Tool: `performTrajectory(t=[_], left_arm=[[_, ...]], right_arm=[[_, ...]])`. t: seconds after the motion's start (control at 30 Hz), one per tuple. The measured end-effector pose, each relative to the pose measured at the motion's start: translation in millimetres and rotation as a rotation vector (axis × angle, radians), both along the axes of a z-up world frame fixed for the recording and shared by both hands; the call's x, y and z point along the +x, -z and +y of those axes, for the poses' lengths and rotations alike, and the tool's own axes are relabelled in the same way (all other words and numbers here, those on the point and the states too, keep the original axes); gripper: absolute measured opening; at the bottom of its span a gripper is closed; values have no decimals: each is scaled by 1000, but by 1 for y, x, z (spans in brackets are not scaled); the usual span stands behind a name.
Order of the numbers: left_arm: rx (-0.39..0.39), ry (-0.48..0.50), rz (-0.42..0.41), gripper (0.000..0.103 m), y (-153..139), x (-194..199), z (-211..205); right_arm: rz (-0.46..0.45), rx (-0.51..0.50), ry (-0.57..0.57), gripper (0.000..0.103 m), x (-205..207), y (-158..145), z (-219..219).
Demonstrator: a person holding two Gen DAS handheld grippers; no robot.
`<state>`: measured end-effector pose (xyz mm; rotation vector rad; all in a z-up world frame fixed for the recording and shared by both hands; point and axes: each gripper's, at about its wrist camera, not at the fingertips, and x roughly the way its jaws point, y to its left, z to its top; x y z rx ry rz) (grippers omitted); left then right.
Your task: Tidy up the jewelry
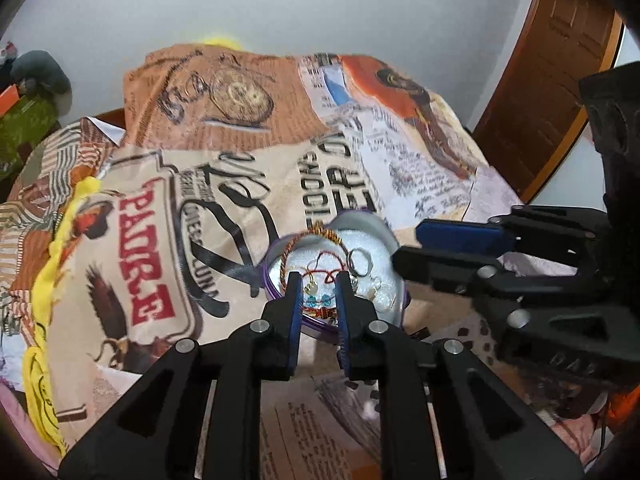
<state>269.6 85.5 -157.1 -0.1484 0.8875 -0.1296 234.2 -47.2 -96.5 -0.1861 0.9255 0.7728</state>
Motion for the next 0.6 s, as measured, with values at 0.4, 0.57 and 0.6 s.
performTrajectory(t=[0.4, 0.57, 0.6], left_arm=[[76, -61, -370, 27, -137, -94, -12], [119, -82, -587, 43, -188, -160, -29], [127, -86, -615, 47, -193, -167, -33]], right_arm=[[-328, 242, 107, 24, -87, -139, -58], [-511, 312, 152, 36, -146, -182, -77], [-568, 327, 177, 40, -163, -190, -83]])
